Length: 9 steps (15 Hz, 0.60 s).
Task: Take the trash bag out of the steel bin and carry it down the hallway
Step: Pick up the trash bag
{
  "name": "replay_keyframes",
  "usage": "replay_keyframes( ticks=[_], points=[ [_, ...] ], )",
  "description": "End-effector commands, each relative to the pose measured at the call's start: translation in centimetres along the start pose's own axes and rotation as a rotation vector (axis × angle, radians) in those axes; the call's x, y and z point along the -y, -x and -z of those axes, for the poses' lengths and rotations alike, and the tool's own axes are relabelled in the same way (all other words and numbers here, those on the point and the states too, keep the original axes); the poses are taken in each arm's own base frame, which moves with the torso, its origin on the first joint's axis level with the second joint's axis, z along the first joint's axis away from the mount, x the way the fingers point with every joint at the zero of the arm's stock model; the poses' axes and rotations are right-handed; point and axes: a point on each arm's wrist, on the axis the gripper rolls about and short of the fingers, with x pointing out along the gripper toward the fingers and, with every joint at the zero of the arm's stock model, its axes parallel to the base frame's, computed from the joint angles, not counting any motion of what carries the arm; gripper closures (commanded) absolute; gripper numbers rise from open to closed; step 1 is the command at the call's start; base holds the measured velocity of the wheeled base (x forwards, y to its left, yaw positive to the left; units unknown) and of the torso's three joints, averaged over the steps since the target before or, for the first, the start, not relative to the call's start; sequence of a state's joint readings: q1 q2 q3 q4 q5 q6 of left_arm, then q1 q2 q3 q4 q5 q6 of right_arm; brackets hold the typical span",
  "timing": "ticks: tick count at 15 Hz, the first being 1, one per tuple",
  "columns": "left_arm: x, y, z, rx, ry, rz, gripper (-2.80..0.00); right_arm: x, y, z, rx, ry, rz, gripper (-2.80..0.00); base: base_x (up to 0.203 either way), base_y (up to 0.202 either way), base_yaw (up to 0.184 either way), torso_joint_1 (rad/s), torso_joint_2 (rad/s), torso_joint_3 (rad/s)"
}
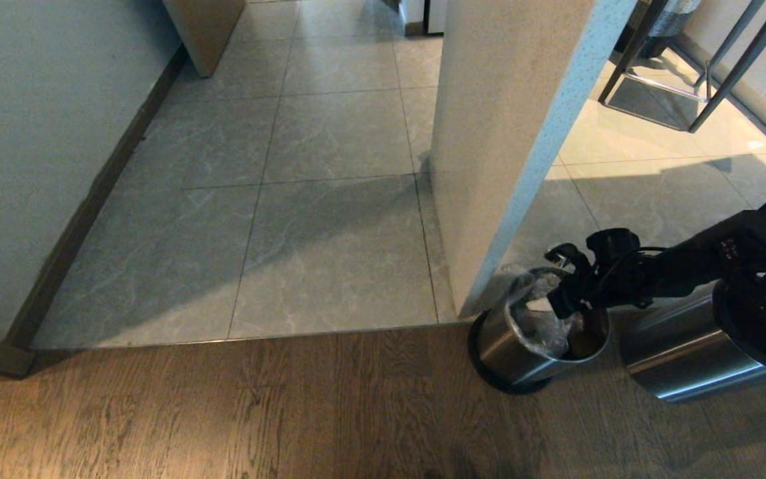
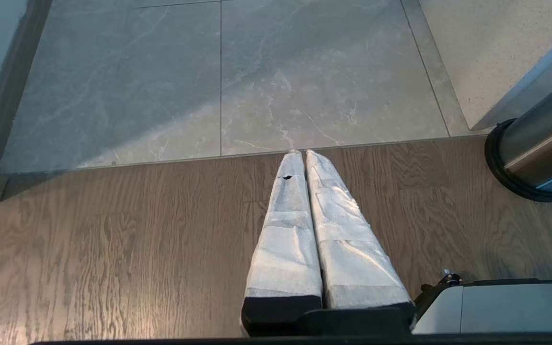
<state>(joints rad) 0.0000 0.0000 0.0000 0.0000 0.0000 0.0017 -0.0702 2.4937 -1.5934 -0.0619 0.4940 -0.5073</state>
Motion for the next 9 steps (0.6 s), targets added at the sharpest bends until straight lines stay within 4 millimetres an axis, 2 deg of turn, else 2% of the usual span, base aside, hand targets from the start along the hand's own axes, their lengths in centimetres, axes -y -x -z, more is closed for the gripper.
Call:
replay_keyframes(
  ticks=[1, 3, 9],
  points=[
    [0.0, 0.0, 0.0, 0.0, 0.0, 0.0, 0.0, -0.1, 0.5, -0.4, 0.009, 0.004, 0.001, 0.0, 0.0, 0.0, 0.0, 0.0, 0.0, 0.0],
    [0.0, 0.0, 0.0, 0.0, 0.0, 0.0, 0.0, -0.5, 1.5, -0.9, -0.003, -0.007, -0.008, 0.0, 0.0, 0.0, 0.0, 0.0, 0.0, 0.0],
    [0.0, 0.0, 0.0, 0.0, 0.0, 0.0, 0.0, -2.1, 6.7, -2.9, -0.022, -0.087, -0.018, 0.0, 0.0, 0.0, 0.0, 0.0, 0.0, 0.0]
  ],
)
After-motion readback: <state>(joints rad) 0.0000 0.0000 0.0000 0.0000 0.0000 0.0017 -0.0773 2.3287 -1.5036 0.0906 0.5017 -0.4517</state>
